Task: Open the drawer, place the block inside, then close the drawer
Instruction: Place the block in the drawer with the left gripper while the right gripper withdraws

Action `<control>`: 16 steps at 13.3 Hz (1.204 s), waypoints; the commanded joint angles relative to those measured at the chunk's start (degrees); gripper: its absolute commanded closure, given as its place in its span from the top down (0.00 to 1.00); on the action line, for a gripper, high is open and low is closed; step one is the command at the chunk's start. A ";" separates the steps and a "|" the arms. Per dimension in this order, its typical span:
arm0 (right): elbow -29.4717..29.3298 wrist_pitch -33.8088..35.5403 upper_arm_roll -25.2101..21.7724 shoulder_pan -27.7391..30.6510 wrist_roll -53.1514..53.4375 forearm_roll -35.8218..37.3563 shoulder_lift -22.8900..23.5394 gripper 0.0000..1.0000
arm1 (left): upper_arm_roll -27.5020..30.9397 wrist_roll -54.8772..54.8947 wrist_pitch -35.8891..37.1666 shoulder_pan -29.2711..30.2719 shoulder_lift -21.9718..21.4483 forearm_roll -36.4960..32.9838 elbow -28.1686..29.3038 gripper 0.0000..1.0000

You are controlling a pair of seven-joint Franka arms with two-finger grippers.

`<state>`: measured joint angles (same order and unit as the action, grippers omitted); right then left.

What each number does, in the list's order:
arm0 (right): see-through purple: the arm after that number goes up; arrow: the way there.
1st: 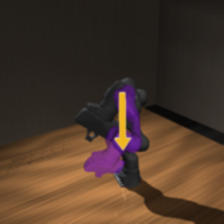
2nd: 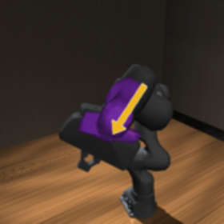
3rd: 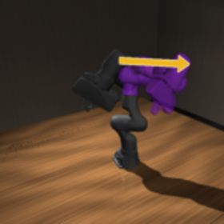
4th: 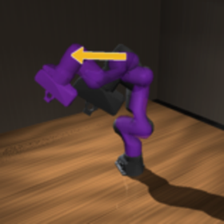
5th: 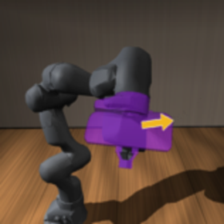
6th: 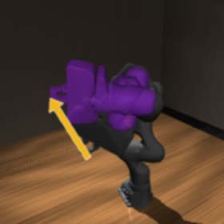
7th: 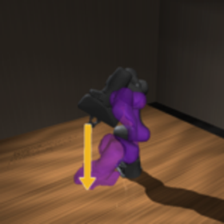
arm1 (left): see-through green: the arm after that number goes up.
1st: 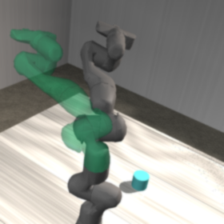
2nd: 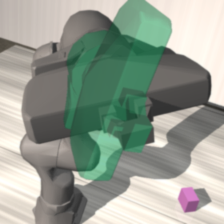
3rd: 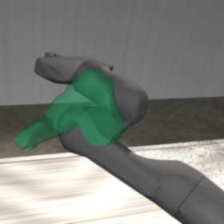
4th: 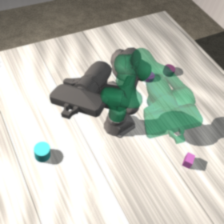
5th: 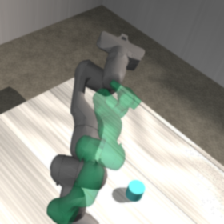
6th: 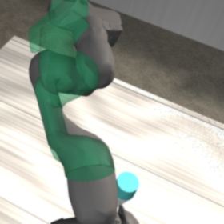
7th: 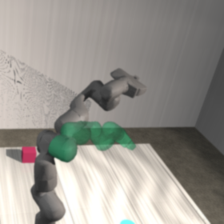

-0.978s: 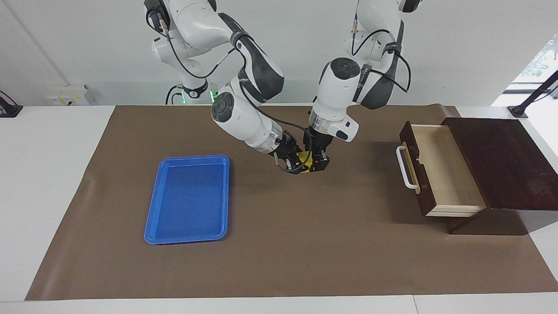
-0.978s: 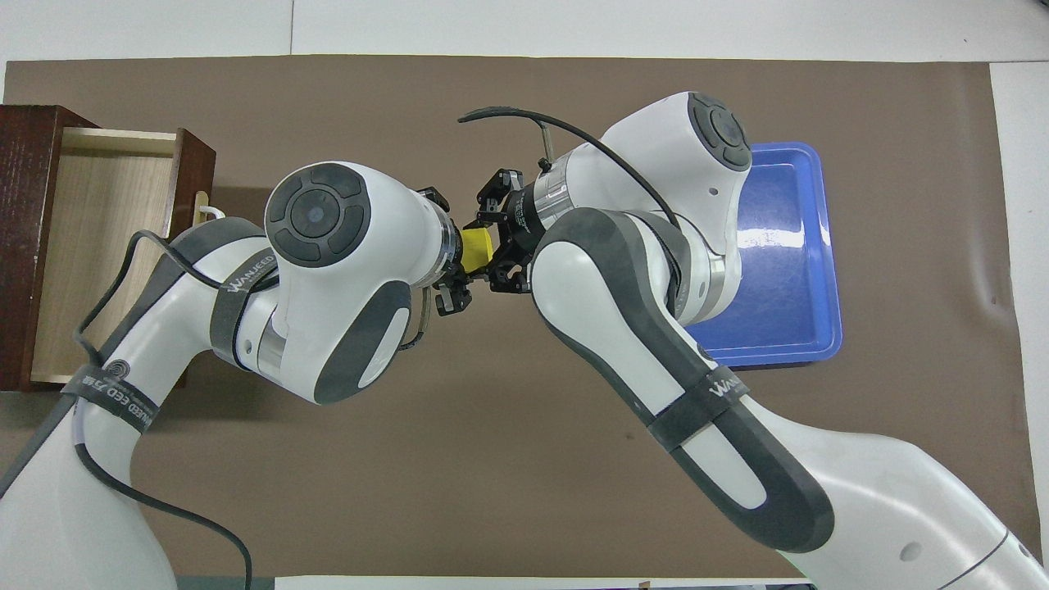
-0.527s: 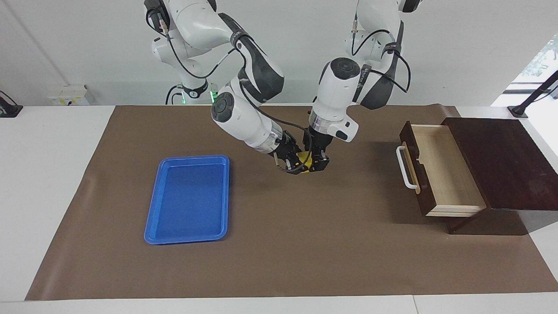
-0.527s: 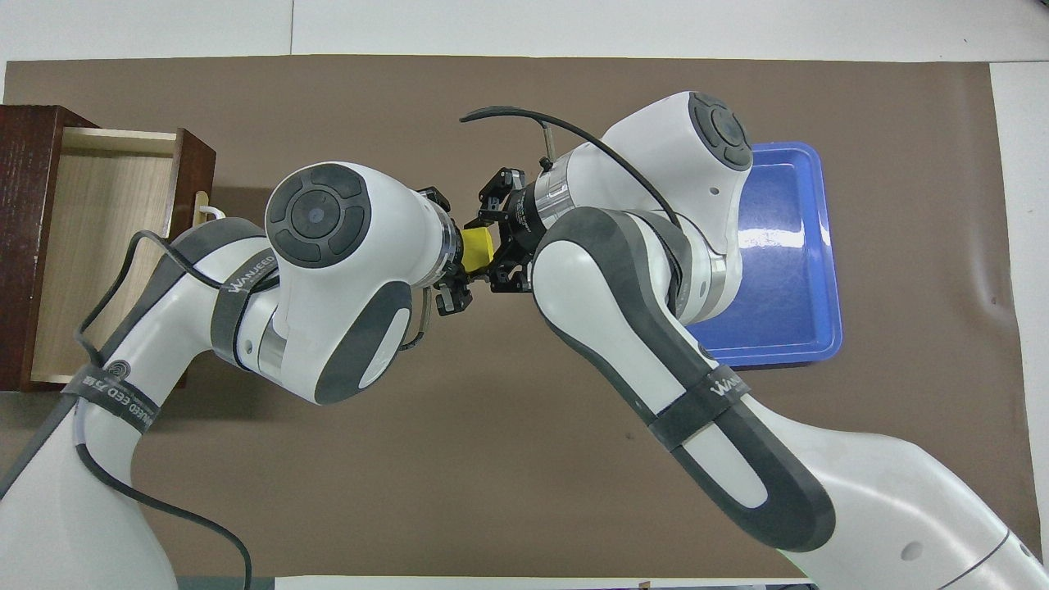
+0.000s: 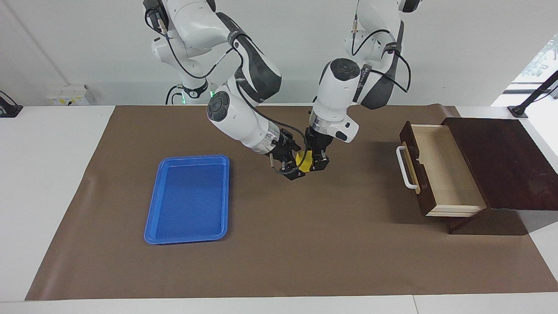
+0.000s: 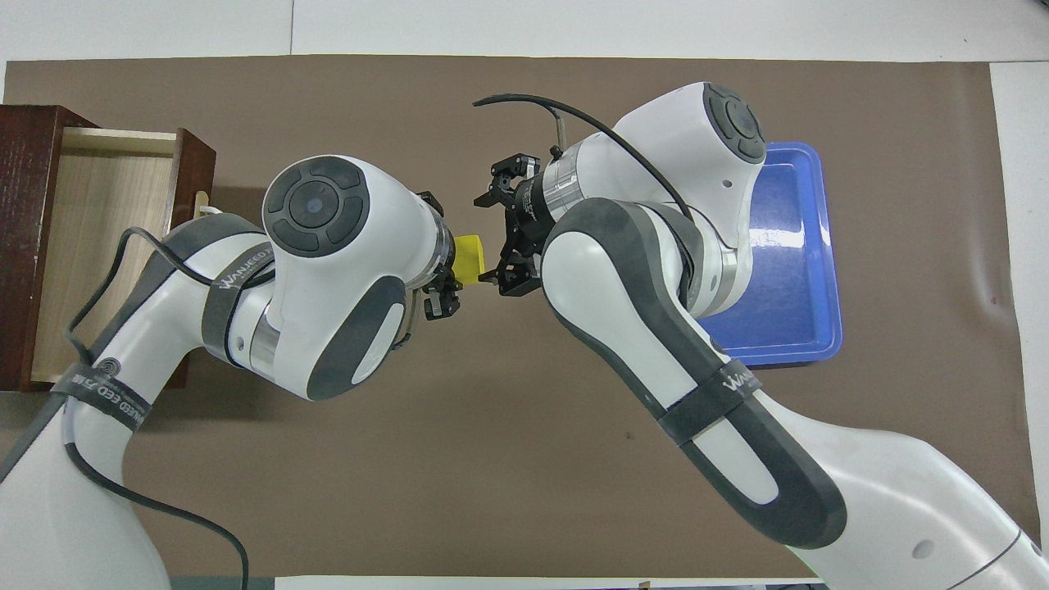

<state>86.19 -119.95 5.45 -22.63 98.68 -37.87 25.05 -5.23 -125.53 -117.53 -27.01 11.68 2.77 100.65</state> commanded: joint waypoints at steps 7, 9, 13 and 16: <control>-1.99 5.77 0.35 8.38 -4.53 5.44 -2.63 1.00 | 0.66 36.10 20.06 24.08 -9.57 1.54 -4.84 0.00; -1.99 9.71 0.27 10.31 -9.79 7.01 -4.03 1.00 | 0.75 44.36 19.28 29.88 -9.83 1.36 -4.06 0.00; -1.90 17.54 0.27 13.65 -24.91 13.61 -6.50 1.00 | 0.66 54.23 14.54 37.72 -10.80 1.36 0.93 0.00; -1.99 22.46 0.27 17.08 -34.92 17.21 -7.82 1.00 | 0.74 54.95 7.51 38.35 -12.65 1.36 8.84 0.00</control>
<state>83.84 -100.30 5.17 -8.00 70.39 -23.37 18.52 -3.76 -71.26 -105.34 11.00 1.70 3.47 103.04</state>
